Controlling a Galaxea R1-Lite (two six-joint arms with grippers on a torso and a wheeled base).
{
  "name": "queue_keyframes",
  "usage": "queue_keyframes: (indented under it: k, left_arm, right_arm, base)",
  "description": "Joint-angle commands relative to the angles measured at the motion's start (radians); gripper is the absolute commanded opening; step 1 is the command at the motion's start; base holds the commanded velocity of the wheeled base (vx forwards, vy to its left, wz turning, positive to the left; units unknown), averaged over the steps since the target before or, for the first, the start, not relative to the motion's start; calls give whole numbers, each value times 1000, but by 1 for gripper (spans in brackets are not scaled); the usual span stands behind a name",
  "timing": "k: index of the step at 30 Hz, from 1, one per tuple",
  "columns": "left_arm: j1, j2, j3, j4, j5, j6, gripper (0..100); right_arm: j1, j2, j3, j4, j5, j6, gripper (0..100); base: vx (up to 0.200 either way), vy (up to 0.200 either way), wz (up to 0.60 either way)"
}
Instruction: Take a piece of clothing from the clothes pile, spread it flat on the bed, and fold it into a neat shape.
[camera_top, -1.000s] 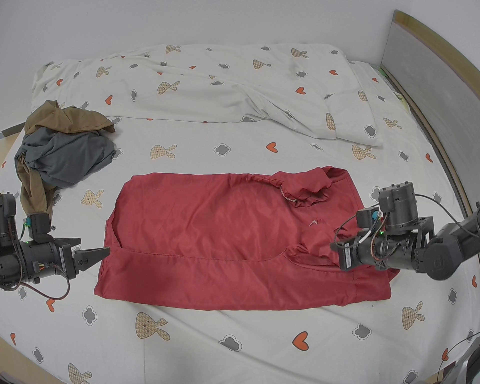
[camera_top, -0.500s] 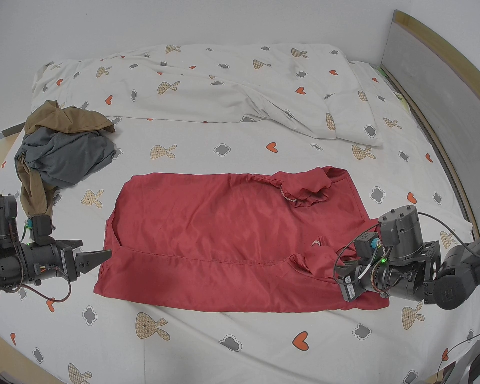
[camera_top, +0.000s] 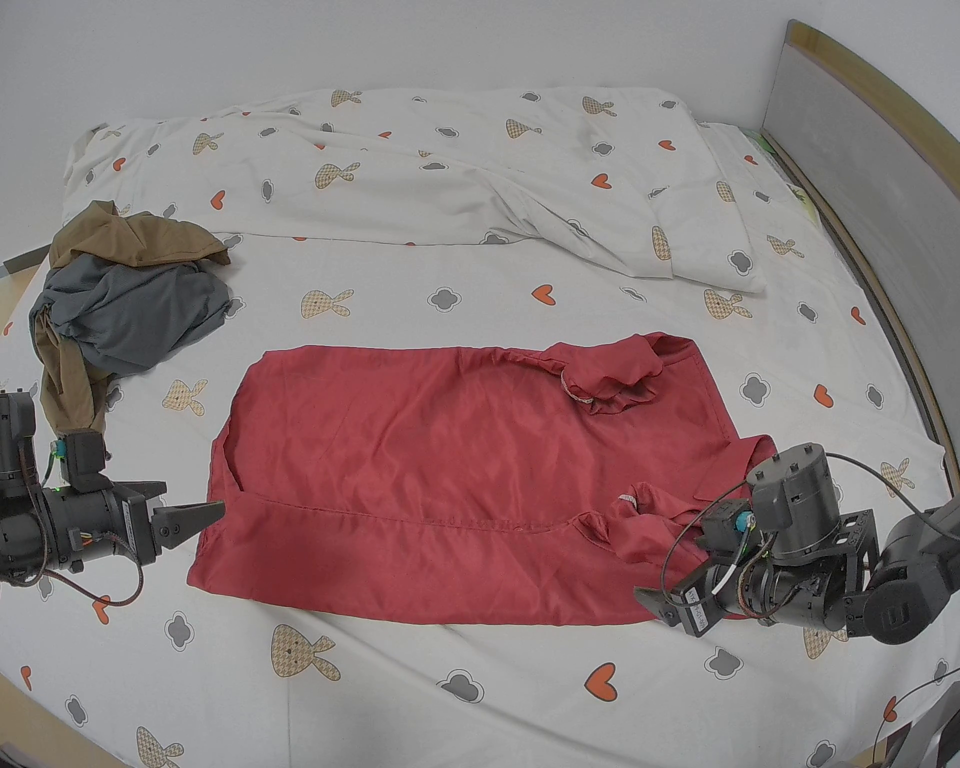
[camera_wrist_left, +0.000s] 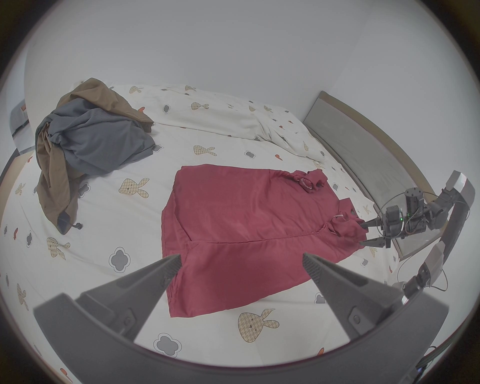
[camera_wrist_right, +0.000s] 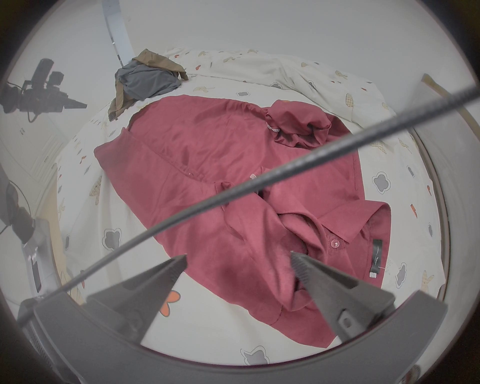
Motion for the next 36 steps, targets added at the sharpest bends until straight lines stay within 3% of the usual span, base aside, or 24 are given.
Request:
queue_keyframes:
  k: [1, 10, 17, 22, 24, 27, 36]
  left_arm:
    - [0, 1, -1, 0, 0, 1, 100]
    - [0, 3, -1, 0, 0, 0, 100]
    - [0, 3, -1, 0, 0, 0, 100]
    - [0, 6, -1, 0, 0, 0, 100]
    - [0, 12, -1, 0, 0, 1, 100]
    - [0, 13, -1, 0, 0, 1, 100]
    - [0, 13, -1, 0, 0, 1, 100]
  right_arm:
    - [-9, -13, -35, -1, 5, 8, 100]
    - [-139, -10, -260, 1, 52, 115, 100]
    - [-220, 215, -355, 1, 68, 124, 100]
    - [-200, 238, -340, 5, 132, 233, 100]
    - [-180, 224, -331, 13, 207, 296, 100]
    - [-173, 194, -311, 16, 259, 322, 100]
    - [-111, 73, -199, 15, 284, 364, 100]
  base:
    - [0, 0, 0]
    - [0, 0, 0]
    - [0, 0, 0]
    - [0, 0, 0]
    - [0, 0, 0]
    - [0, 0, 0]
    - [0, 0, 0]
